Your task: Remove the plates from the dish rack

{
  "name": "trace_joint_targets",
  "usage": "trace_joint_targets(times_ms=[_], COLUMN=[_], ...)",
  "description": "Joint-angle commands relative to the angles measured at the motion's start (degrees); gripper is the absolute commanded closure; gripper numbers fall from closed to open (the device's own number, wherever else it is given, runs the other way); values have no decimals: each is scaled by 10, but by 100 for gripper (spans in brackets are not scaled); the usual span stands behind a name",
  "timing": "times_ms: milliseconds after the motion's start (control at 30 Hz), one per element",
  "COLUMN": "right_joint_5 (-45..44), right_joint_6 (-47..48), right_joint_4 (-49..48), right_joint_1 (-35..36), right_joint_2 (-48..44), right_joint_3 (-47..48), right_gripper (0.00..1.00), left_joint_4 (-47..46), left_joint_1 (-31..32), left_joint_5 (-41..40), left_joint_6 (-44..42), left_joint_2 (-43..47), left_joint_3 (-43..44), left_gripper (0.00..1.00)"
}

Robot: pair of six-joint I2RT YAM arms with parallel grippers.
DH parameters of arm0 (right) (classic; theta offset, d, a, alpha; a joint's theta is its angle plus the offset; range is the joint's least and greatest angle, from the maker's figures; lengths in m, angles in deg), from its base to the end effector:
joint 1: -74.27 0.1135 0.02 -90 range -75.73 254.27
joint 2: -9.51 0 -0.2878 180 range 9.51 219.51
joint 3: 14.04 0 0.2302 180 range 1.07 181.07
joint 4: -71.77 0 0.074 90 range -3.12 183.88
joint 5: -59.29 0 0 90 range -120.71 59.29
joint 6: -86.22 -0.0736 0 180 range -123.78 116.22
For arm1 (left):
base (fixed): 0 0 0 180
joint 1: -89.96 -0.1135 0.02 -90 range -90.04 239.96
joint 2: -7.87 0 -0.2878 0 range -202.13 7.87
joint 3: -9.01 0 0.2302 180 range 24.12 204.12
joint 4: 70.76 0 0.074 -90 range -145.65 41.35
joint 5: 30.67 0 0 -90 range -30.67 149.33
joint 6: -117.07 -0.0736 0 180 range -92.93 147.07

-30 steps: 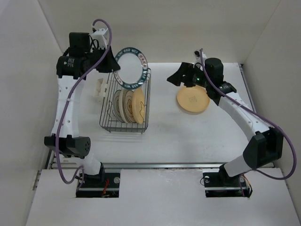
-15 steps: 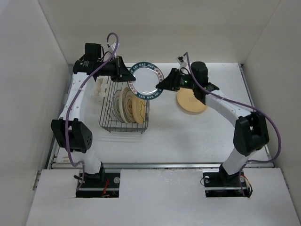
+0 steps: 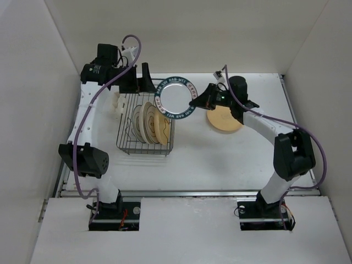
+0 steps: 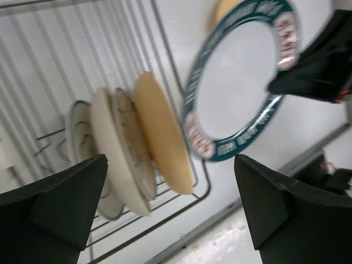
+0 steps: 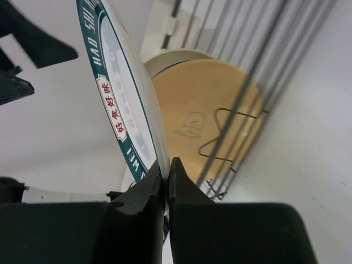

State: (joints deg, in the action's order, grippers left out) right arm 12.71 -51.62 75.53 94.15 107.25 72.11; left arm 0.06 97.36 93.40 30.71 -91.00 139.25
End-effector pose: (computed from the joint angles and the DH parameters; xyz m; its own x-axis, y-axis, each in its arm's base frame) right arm 0.3657 0.1860 0.3187 -0.8122 0.2788 -0.5124 -0.3996 0.3739 0.8370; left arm 0.3568 -0.0879 0.4319 -0.6628 0.0331 -0.7480 0.4946 0.7694 -0.4043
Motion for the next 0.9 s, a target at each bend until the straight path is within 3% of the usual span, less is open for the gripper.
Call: trace_joint_targets(times_ms=[0, 33, 133, 167, 333, 433, 567, 733, 833, 867], right_joint_5=[-19, -19, -40, -66, -136, -183, -210, -215, -229, -229], right_joint_6=[-13, -13, 26, 46, 92, 114, 137, 166, 172, 172], right_joint_4=[-16, -8, 61, 122, 200, 229, 247, 247, 252, 252], right_joint_1=[-48, -57, -80, -80, -80, -74, -59, -22, -11, -11], right_joint_2=[-74, -86, -112, -119, -141, -150, -157, -95, -62, -62], right_joint_3=[-23, -33, -64, -71, -158, -207, -235, -240, -235, -235], right_gripper=[100, 100, 100, 100, 100, 100, 100, 100, 88, 80], left_joint_4=[49, 49, 44, 37, 8, -4, -4, -4, 19, 26], left_joint_1=[-2, -2, -2, -2, -2, -2, -8, -13, -13, -13], left_joint_5=[-136, -190, -250, -271, -319, -327, -316, -250, -250, -258], left_joint_6=[-46, -54, -82, -99, -128, -134, -140, -140, -130, -130], left_joint_2=[3, 10, 27, 35, 55, 63, 63, 50, 28, 14], left_joint_3=[29, 29, -1, -10, -84, -131, -167, -186, -180, -180], left_gripper=[0, 0, 0, 0, 2, 8, 33, 32, 31, 31])
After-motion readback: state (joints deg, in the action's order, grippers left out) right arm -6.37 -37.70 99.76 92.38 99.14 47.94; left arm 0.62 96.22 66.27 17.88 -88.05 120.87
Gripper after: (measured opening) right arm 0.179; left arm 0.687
